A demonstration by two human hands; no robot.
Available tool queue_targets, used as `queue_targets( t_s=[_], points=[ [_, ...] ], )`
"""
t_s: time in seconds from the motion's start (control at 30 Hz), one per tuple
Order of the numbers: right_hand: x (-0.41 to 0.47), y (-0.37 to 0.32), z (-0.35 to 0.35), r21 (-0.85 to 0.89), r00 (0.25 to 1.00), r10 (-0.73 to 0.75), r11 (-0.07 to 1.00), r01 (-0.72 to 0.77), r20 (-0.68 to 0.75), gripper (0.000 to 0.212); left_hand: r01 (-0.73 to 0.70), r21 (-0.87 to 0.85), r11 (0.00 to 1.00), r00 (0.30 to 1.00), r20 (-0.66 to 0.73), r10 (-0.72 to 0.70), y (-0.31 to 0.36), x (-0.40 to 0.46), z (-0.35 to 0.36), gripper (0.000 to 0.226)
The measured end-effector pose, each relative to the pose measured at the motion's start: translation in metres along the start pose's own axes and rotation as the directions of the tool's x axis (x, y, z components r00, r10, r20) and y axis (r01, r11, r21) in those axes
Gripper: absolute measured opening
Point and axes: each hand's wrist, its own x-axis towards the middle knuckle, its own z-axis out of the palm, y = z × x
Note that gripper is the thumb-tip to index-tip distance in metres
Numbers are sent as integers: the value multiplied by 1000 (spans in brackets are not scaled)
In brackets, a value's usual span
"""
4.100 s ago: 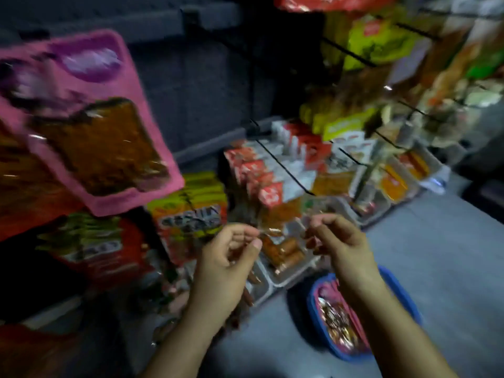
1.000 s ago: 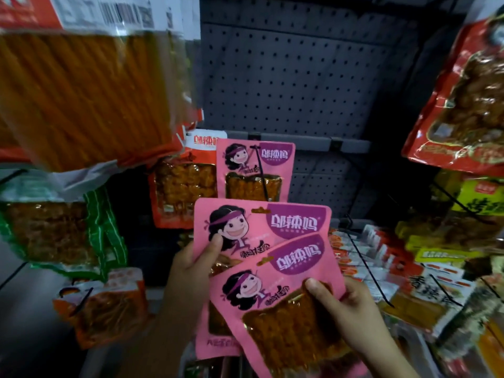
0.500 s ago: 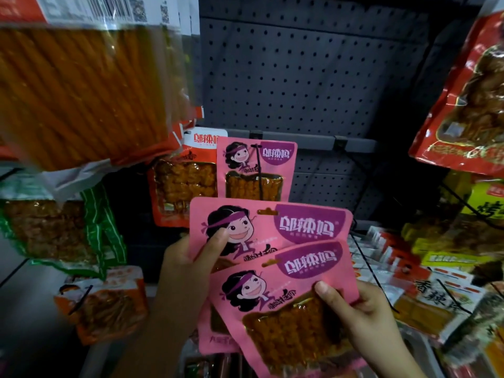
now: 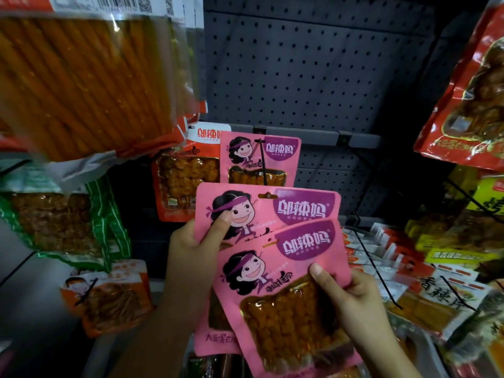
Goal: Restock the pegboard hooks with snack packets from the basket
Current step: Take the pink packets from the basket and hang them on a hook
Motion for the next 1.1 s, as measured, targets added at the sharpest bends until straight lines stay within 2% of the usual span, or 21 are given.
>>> queue_targets(
  t_s=[0.17,0.3,0.5,0.83,1.1],
  points=[
    [1,7,4,30,999,52,998,-52,6,33,40,-4,999,999,17,-40,-7,5,0,14],
    [9,14,5,48,995,97,994,-97,7,52,62,-40,997,998,22,-61,-12,12,0,12],
    [31,17,13,60,992,124,990,-126,27,59,-57,17,998,997,59,56,-18,37,-1,8],
    [87,23,27,14,968,249,968,-249,24,28,-98,92,991,995,45,94,-29,96,11,5],
    [135,16,37,57,937,344,936,-347,53,22,-61,163,985,998,33,56,-28,143,28,5]
  ],
)
